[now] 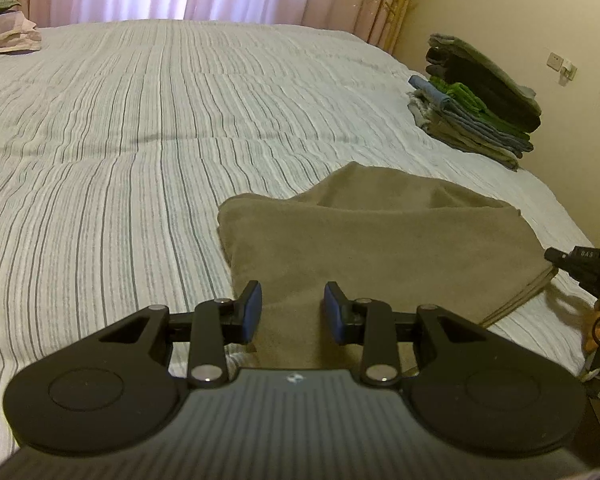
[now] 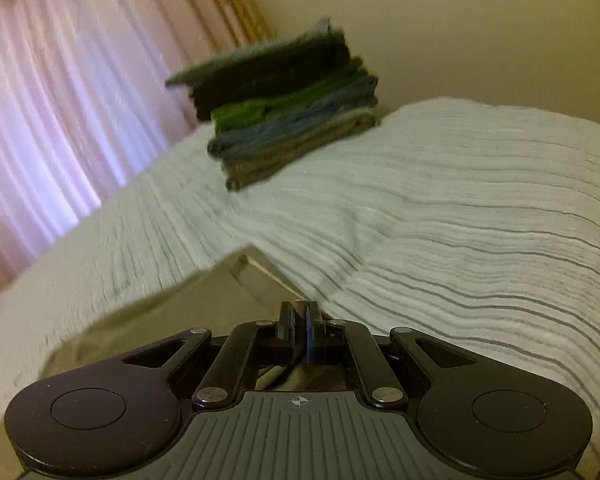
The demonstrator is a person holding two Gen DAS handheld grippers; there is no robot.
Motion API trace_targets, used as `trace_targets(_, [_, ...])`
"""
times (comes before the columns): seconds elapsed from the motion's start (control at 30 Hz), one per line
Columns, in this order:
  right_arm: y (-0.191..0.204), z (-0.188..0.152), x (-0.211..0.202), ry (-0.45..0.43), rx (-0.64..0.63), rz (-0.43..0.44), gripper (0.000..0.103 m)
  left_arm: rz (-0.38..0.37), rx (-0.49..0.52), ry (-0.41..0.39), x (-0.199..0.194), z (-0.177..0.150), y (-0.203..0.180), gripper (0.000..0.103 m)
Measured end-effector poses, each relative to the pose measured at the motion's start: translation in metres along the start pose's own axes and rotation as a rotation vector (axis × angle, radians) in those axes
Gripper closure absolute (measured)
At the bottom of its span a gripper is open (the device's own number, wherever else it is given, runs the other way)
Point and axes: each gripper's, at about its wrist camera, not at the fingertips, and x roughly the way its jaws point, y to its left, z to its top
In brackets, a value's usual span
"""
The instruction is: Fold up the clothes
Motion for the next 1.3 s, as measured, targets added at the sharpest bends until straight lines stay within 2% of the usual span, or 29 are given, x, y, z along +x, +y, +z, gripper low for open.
trace_targets(0.07, [-0.001,0.007,-0.002,-0.015,0.008,-0.021,0.098,-0.003,-0.005,-0.009,0.000,0.003,0.001,0.074])
trace_targets(0.1, [0.001,0.010,-0.007,-0.034,-0.002,-0.027,0.093,-0.008,-0.009,-0.017,-0.001,0.005,0.002,0.075])
trace_targets(0.17, [0.012,0.015,-0.018,-0.099,-0.045,-0.012,0.040,-0.017,-0.018,-0.032,-0.003,0.010,0.004,0.077])
trace_targets(0.2, [0.019,0.017,-0.021,-0.125,-0.075,0.022,0.039,-0.027,-0.020,-0.036,-0.002,0.014,0.004,0.079])
trace_targets(0.3, [0.048,0.018,-0.011,-0.058,-0.227,0.140,0.040,-0.043,0.019,-0.036,0.009,0.027,-0.001,0.084])
trace_targets(0.37, [0.063,0.013,0.008,-0.004,-0.311,0.169,0.064,-0.055,0.058,-0.030,0.022,0.034,-0.006,0.089])
trace_targets(0.4, [0.070,0.010,0.018,0.021,-0.353,0.182,0.064,-0.062,0.065,-0.021,0.030,0.037,-0.006,0.090])
trace_targets(0.5, [0.074,0.008,0.053,0.071,-0.398,0.136,0.064,-0.045,0.070,0.011,0.061,0.044,-0.002,0.090])
trace_targets(0.63, [0.055,0.019,0.066,0.040,-0.342,0.026,0.064,0.001,0.058,0.030,0.089,0.047,0.011,0.095])
trace_targets(0.67, [0.049,0.024,0.063,0.024,-0.325,-0.014,0.064,0.011,0.046,0.022,0.088,0.048,0.014,0.096])
trace_targets(0.7, [0.044,0.027,0.056,0.018,-0.302,-0.013,0.064,0.022,0.035,0.014,0.086,0.049,0.017,0.096])
trace_targets(0.8, [0.025,0.034,0.032,0.012,-0.227,0.030,0.064,0.038,-0.007,-0.020,0.065,0.048,0.021,0.096])
trace_targets(0.87, [0.023,0.030,0.008,0.005,-0.236,0.084,0.064,0.024,-0.050,-0.040,0.045,0.043,0.021,0.094])
trace_targets(0.97, [0.024,0.013,0.001,0.053,-0.267,0.090,0.064,-0.017,-0.026,-0.042,0.017,0.024,0.006,0.094])
trace_targets(1.1, [0.024,-0.011,-0.005,0.124,-0.308,0.087,0.064,0.003,0.051,0.013,0.007,-0.013,-0.016,0.091])
trace_targets(1.2, [0.024,-0.026,-0.012,0.170,-0.321,0.080,0.064,0.049,0.019,0.025,0.001,-0.032,-0.018,0.092])
trace_targets(1.3, [0.021,-0.030,-0.024,0.201,-0.292,0.053,0.064,0.072,-0.019,0.028,-0.014,-0.033,-0.019,0.091])
